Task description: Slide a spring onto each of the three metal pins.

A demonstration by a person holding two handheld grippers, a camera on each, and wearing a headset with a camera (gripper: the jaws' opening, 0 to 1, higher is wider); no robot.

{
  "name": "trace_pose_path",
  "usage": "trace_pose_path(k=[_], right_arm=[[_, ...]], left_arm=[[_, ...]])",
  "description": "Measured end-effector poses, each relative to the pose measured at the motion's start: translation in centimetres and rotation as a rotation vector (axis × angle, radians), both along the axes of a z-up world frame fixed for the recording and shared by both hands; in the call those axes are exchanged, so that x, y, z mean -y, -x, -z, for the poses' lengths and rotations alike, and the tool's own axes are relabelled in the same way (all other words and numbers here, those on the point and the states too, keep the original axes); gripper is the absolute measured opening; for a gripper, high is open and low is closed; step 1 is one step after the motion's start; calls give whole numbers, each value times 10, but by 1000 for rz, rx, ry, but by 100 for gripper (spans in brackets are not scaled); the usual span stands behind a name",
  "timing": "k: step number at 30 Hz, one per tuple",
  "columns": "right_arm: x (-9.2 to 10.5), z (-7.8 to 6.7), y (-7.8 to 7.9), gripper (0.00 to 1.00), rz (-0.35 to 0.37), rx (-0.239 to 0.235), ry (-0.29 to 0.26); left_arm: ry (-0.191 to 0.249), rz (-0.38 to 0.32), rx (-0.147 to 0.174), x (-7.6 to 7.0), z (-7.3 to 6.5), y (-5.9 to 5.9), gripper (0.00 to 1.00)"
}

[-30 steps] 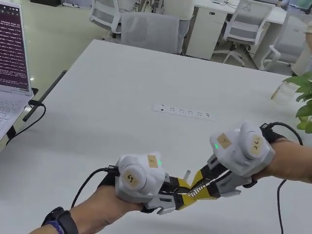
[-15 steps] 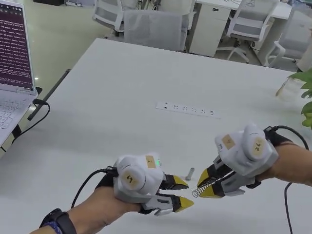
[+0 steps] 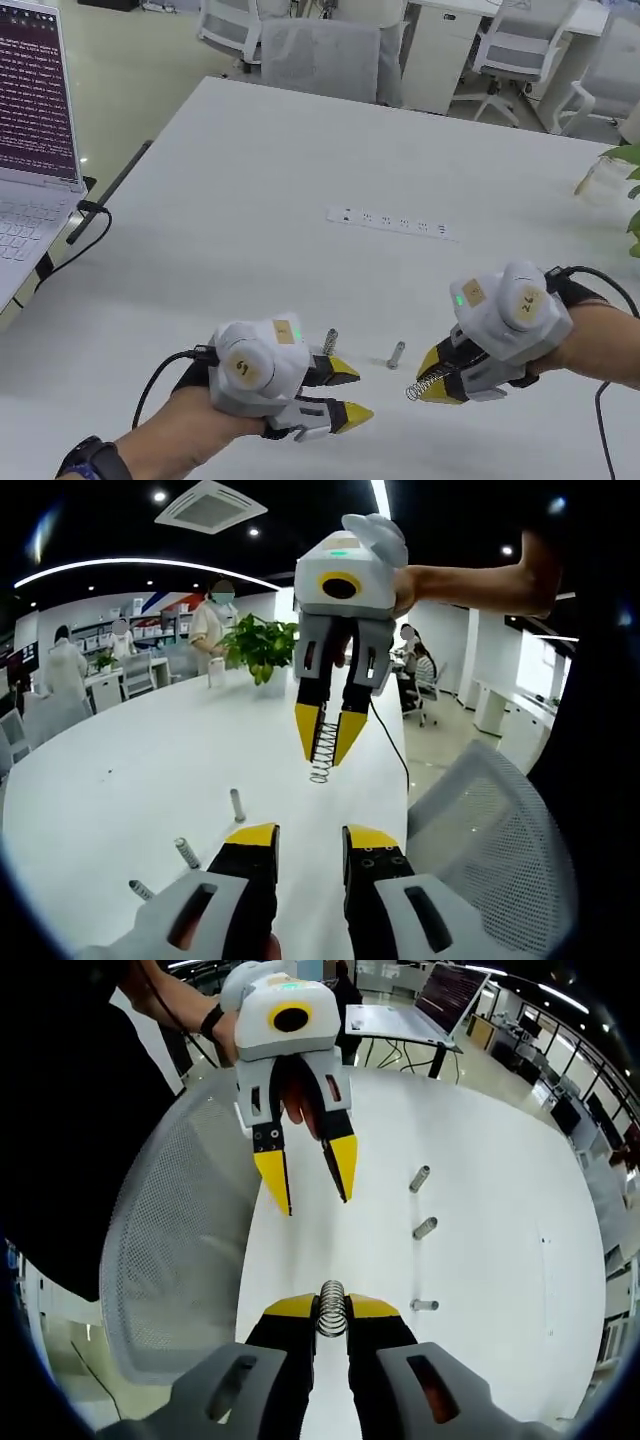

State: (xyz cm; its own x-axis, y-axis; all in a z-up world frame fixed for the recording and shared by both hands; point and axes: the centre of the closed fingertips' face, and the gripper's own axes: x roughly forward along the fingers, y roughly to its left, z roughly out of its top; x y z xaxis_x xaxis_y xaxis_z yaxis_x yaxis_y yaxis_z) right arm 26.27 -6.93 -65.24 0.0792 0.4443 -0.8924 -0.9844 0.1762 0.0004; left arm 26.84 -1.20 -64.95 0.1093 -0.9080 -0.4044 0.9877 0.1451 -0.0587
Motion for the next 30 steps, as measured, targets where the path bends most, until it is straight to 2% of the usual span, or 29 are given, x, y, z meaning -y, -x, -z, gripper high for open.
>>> trace_pose_path(k=[7,15,30], right_arm=[[11,9,-8,8,60,-2,16],[23,14,-13,8,96,-10,34],[36,17,-31,8,161,-13,62]], left_arm=[[-17,-52,-9,-19,7,-8,21],[-31,-117,-19,-43,14,-18,24],[-73,-213,-28,-89,28,-29,32]])
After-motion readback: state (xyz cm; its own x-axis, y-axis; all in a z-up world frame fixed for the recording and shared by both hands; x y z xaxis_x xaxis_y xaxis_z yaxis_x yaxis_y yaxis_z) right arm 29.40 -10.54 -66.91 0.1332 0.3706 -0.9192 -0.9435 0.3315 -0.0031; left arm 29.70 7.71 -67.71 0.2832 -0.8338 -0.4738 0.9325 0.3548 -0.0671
